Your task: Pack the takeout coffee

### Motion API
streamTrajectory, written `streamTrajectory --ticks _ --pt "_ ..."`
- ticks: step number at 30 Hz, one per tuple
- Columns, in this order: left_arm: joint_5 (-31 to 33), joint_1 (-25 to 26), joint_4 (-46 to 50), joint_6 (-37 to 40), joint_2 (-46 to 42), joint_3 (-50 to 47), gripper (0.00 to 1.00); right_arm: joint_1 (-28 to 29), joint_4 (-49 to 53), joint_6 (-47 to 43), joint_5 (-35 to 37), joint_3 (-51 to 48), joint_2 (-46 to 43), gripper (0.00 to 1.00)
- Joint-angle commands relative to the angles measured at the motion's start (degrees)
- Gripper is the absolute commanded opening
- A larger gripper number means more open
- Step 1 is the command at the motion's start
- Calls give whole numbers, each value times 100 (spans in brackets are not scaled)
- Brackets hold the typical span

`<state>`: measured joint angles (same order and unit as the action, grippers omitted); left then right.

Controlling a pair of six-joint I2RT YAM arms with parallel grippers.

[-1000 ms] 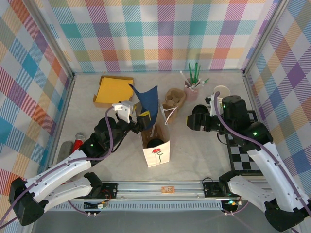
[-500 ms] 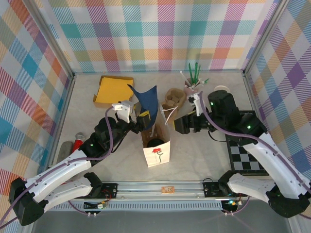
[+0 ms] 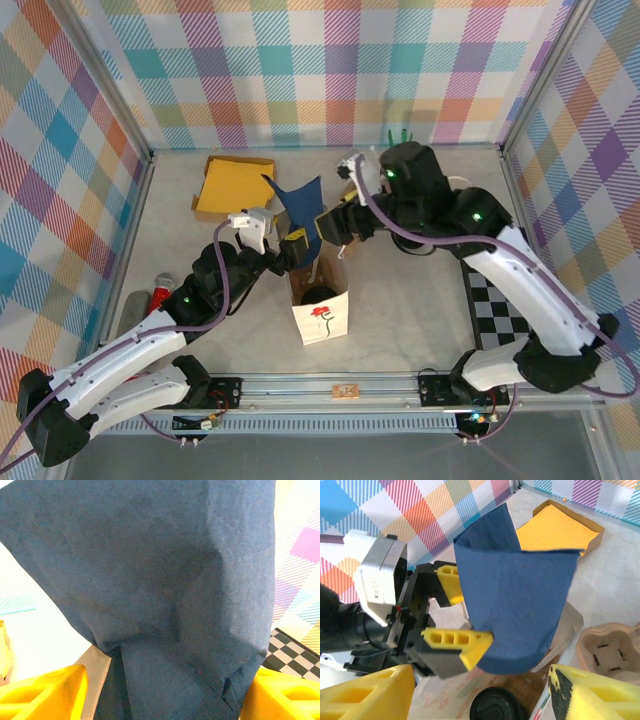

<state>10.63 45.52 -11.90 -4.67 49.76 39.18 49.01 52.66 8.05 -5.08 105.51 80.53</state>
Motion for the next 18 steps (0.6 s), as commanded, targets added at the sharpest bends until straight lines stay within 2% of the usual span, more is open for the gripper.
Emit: streamTrajectory --ticks 1,5,9,18 --pt "57 97 -32 -42 -112 87 76 93 237 -154 235 423 349 69" --pt "68 95 -32 -40 -153 64 76 264 348 -243 526 760 754 68" --pt "67 97 -54 -51 -170 23 76 293 215 -178 868 764 983 61" --pt "11 97 -58 -96 -204 -11 78 293 47 -11 1090 739 1312 49"
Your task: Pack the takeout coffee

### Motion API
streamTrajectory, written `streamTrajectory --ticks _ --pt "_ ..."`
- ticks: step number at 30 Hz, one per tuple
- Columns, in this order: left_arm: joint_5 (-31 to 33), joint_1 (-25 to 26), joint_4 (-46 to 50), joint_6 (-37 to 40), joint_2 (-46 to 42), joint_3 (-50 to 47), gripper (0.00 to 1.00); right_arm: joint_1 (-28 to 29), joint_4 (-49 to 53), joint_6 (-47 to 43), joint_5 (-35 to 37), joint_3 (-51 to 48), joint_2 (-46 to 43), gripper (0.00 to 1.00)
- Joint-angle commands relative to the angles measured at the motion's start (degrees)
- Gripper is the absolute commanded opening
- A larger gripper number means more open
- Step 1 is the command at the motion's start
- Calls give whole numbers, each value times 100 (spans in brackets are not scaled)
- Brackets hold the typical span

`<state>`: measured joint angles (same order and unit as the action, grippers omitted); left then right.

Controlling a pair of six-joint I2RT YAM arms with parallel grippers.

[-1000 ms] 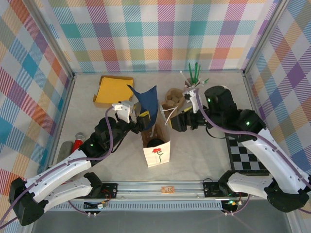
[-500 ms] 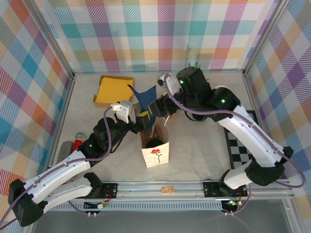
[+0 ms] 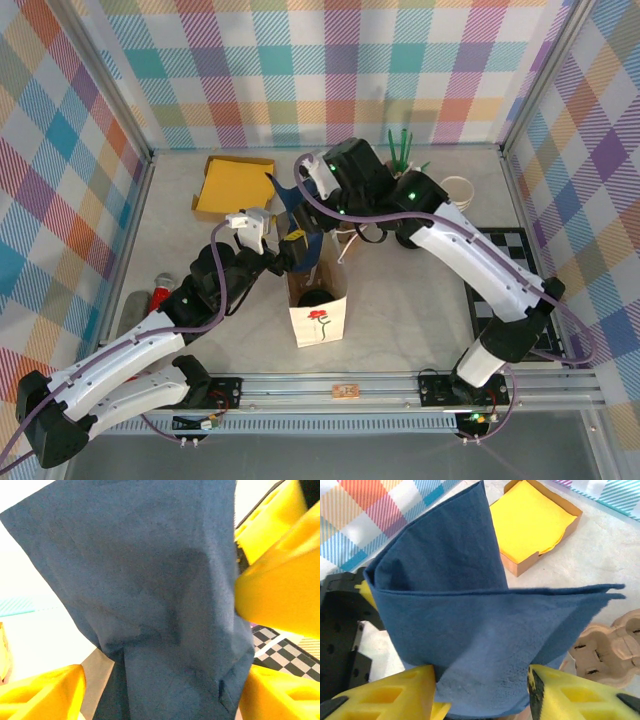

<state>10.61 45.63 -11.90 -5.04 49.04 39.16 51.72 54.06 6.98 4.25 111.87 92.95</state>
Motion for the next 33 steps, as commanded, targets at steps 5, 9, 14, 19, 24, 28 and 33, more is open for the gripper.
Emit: streamTrajectory --ticks 5,9,14,19,24,28,33 --pt "5 87 -7 -50 -191 -5 80 22 -220 206 280 -99 92 46" --pt "19 86 63 -46 -233 4 83 22 -226 256 254 -184 43 45" --pt "20 87 78 -50 -264 -13 86 21 -207 295 199 -285 -40 45" --pt "11 85 91 -50 -280 13 87 15 -256 335 199 -451 -163 45" --pt "33 83 117 -35 -296 57 88 28 -265 357 156 -510 -243 46" --pt "46 86 170 9 -333 120 88 26 -258 348 146 -518 -295 47" --pt "-34 82 295 38 -361 274 88 40 -225 373 63 -448 -389 62"
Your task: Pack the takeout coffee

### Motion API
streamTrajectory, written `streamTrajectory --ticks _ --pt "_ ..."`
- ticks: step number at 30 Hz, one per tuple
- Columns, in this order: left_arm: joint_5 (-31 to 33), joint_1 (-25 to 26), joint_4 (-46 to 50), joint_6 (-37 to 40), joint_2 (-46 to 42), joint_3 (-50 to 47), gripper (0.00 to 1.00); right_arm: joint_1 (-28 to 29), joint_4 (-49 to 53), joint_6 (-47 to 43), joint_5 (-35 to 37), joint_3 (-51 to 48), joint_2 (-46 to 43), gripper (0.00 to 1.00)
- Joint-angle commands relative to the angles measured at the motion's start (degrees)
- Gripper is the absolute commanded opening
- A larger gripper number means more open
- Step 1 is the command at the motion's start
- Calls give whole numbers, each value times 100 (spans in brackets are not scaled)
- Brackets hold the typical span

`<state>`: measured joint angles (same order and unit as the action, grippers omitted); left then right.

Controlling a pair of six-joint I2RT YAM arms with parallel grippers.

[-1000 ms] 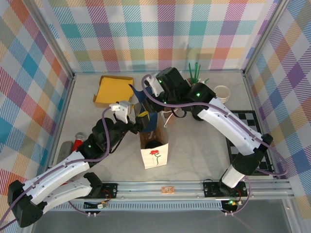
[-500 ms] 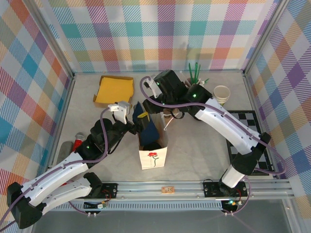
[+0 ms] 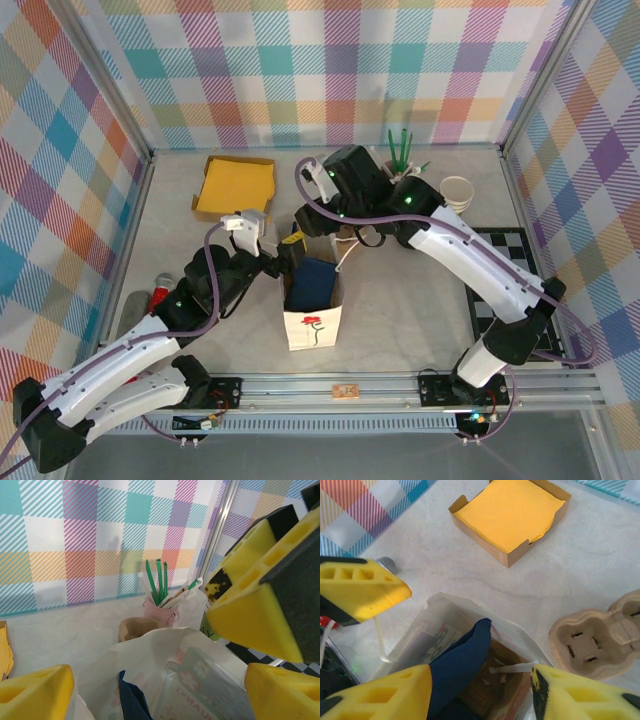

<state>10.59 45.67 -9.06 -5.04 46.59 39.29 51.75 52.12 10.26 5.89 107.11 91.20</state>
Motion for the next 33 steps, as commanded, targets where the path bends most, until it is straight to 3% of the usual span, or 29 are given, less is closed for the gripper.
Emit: streamTrajectory --ticks 1,10,25,33 --pt "-71 82 58 38 -115 319 89 44 -26 46 -114 37 -241 65" --pt "-81 82 578 -159 -103 703 99 99 274 44 -44 254 -302 71" --pt "385 77 684 -420 -274 599 100 103 326 215 352 -111 -458 75" --pt "718 77 774 -318 -273 644 100 99 576 370 729 -259 -643 83"
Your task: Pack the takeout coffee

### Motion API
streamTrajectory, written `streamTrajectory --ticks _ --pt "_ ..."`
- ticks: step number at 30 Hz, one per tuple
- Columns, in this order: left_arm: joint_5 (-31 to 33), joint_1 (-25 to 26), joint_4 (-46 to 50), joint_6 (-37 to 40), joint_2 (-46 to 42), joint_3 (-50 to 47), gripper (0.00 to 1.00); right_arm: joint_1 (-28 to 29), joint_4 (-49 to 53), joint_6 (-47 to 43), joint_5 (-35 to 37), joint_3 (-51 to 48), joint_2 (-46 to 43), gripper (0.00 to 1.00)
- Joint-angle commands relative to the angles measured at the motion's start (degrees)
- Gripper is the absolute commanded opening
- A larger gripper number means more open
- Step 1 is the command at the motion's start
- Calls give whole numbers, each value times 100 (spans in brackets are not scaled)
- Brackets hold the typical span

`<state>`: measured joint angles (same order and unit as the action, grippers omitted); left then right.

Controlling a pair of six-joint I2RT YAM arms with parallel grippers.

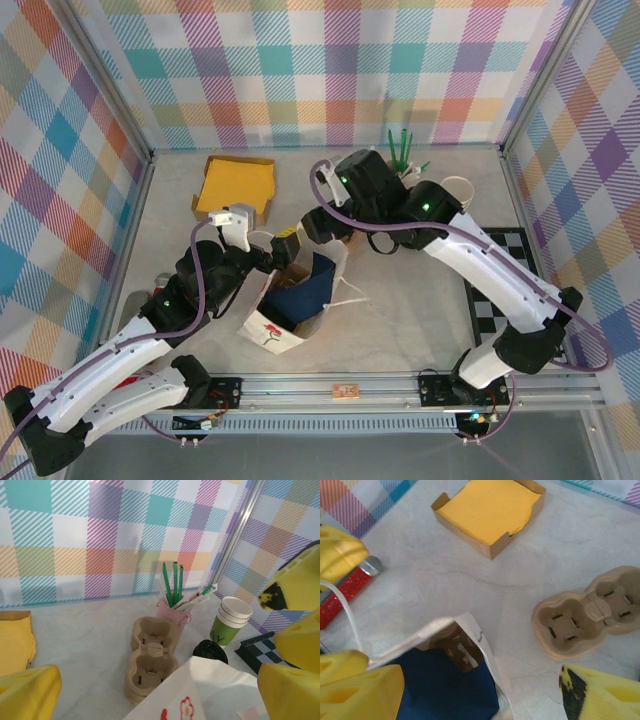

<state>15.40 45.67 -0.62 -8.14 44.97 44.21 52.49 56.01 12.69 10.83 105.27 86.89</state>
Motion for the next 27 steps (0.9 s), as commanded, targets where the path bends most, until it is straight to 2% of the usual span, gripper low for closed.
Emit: streamTrajectory --ticks 1,8,13,17,22,27 --pt "259 75 -52 13 -111 158 100 23 212 137 244 -86 -221 85" --pt "331 74 103 37 -126 257 100 17 401 127 87 -182 -185 90" --pt "578 76 552 -180 -161 414 100 18 734 67 -219 -207 110 93" --pt "646 79 742 -373 -328 346 100 16 629 23 -344 -417 225 93" --pt "640 75 1041 -611 -470 338 100 10 626 -20 -301 -389 409 84" --pt "602 79 1211 -758 -534 258 100 9 551 -56 -577 -363 531 55"
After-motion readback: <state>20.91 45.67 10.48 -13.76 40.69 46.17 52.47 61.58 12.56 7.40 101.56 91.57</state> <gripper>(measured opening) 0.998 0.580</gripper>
